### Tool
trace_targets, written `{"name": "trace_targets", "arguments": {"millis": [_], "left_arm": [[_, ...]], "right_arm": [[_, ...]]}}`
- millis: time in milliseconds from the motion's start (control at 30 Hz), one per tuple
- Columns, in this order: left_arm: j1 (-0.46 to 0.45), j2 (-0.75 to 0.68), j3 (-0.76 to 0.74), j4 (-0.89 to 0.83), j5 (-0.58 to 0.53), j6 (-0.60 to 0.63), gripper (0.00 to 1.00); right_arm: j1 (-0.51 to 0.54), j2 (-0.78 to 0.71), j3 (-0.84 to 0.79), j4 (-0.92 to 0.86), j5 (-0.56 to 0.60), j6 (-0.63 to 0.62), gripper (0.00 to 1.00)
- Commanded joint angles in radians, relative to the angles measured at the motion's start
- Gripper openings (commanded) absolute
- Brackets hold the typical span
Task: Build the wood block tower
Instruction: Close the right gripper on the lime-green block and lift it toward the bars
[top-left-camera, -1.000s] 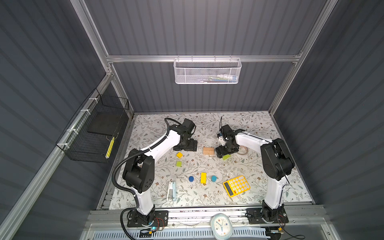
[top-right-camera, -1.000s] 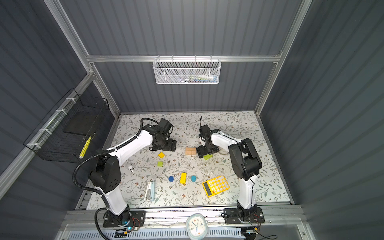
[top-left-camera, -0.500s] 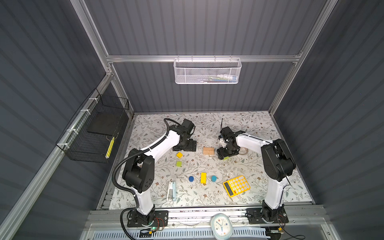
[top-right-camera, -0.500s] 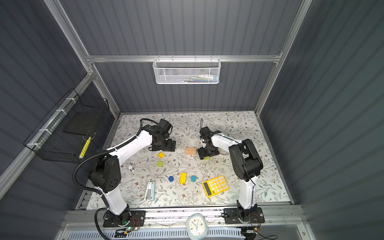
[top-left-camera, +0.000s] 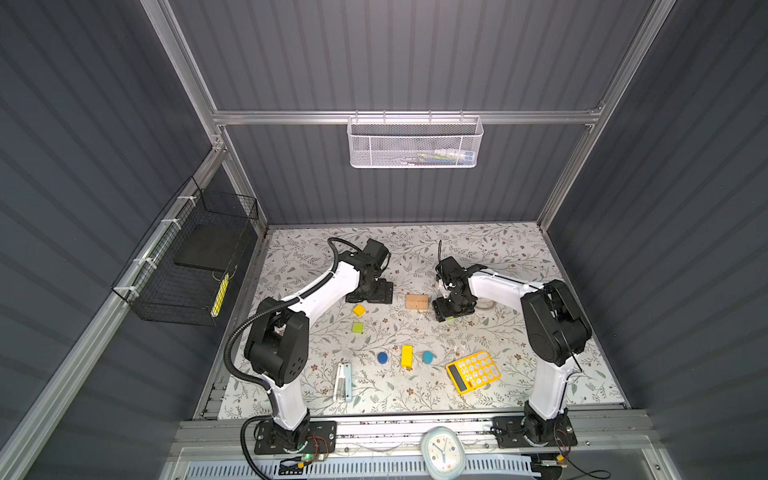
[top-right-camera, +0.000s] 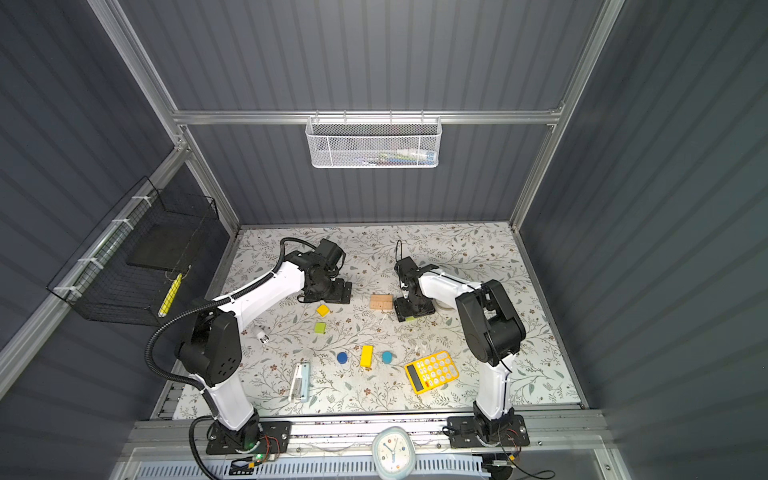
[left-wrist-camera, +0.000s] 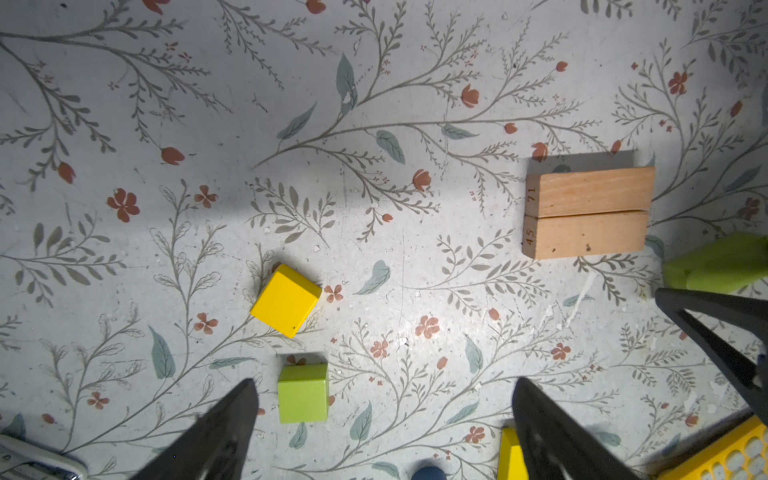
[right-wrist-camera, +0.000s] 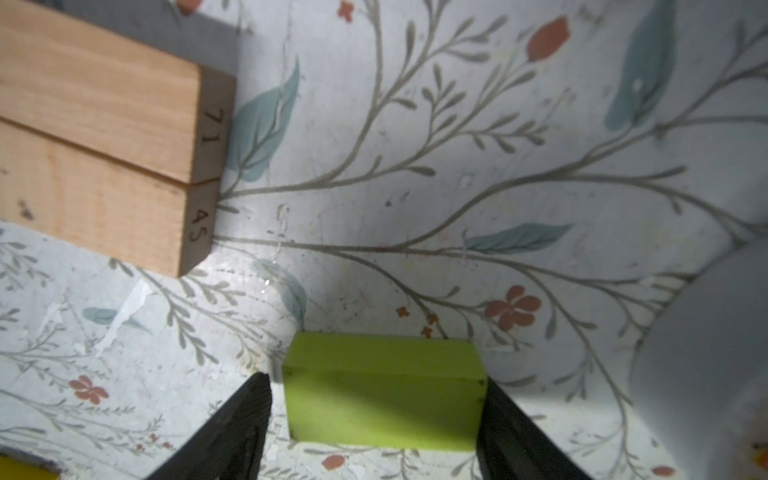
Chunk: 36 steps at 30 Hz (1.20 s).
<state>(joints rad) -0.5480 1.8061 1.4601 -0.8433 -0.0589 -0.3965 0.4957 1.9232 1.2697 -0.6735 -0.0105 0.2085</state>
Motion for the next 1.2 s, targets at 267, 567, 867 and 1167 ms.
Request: {"name": "trace_targets", "arguments": {"millis": [267, 567, 867, 1167], "left_arm": [[0.009, -0.036, -0.012, -0.004, 0.011, -0.001, 0.96], [0.009, -0.047, -0.026, 0.001, 0.011, -0.002, 0.96], [0.01, -0.055, -0.035, 0.006, 0.011, -0.005, 0.96], [0.029, -0.079, -0.023, -0.013, 0.026, 0.008, 0.96]], "right_arm": [[0.007, -0.032, -0.017, 0.0, 0.033, 0.065, 0.73], [0.014, -0.028, -0.012, -0.002, 0.037, 0.068, 0.69], [0.024, -0.024, 0.003, -0.041, 0.073, 0.103, 0.57], [0.031, -0.055, 0.097, -0.134, 0.001, 0.222, 0.51]]}}
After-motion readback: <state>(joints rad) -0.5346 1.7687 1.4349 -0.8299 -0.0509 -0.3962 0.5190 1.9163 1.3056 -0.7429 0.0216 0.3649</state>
